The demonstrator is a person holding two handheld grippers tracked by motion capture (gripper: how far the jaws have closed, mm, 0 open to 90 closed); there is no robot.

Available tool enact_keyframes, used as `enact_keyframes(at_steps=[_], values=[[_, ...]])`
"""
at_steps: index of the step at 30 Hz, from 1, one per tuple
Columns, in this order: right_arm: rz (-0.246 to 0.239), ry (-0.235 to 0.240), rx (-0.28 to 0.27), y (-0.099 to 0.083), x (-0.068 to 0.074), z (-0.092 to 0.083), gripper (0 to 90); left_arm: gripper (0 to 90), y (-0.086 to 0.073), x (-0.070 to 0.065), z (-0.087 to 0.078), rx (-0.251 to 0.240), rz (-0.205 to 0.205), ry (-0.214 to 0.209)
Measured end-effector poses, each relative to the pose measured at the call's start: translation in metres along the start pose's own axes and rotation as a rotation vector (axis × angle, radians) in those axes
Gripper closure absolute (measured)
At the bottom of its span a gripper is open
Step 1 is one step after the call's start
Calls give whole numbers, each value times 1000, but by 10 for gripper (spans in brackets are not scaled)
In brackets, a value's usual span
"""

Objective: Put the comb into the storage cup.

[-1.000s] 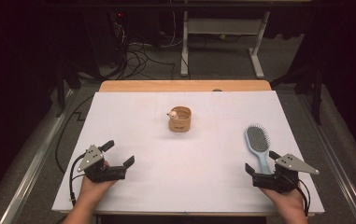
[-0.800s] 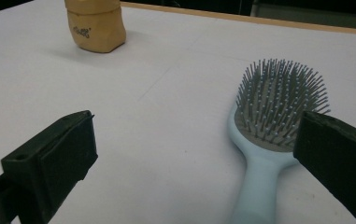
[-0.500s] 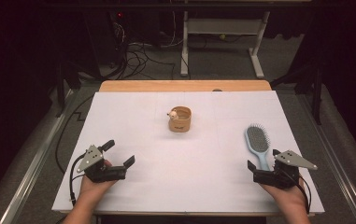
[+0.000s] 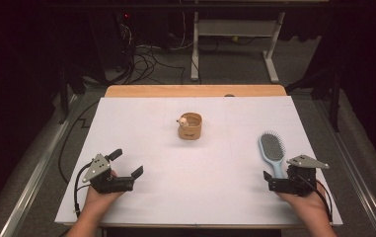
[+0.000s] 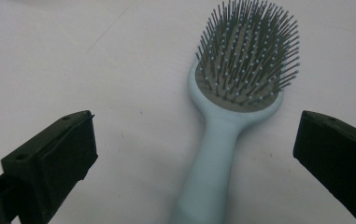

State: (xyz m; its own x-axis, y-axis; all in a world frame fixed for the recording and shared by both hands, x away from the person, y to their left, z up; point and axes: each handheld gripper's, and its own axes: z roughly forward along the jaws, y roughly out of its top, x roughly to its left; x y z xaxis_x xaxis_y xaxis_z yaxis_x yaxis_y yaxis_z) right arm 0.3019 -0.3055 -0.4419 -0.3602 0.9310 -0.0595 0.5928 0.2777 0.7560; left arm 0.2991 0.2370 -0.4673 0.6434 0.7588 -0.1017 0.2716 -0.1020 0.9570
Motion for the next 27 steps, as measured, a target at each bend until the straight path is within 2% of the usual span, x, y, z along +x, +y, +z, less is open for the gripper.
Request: enact_keyframes(at_steps=[11,27], values=[[-13,0,89,-1,-3,5,3,1,0,0,-1,-3,6,-6],[-13,11,174,-6,-3,7,3,1,0,-1,-1,-4,13,-10]])
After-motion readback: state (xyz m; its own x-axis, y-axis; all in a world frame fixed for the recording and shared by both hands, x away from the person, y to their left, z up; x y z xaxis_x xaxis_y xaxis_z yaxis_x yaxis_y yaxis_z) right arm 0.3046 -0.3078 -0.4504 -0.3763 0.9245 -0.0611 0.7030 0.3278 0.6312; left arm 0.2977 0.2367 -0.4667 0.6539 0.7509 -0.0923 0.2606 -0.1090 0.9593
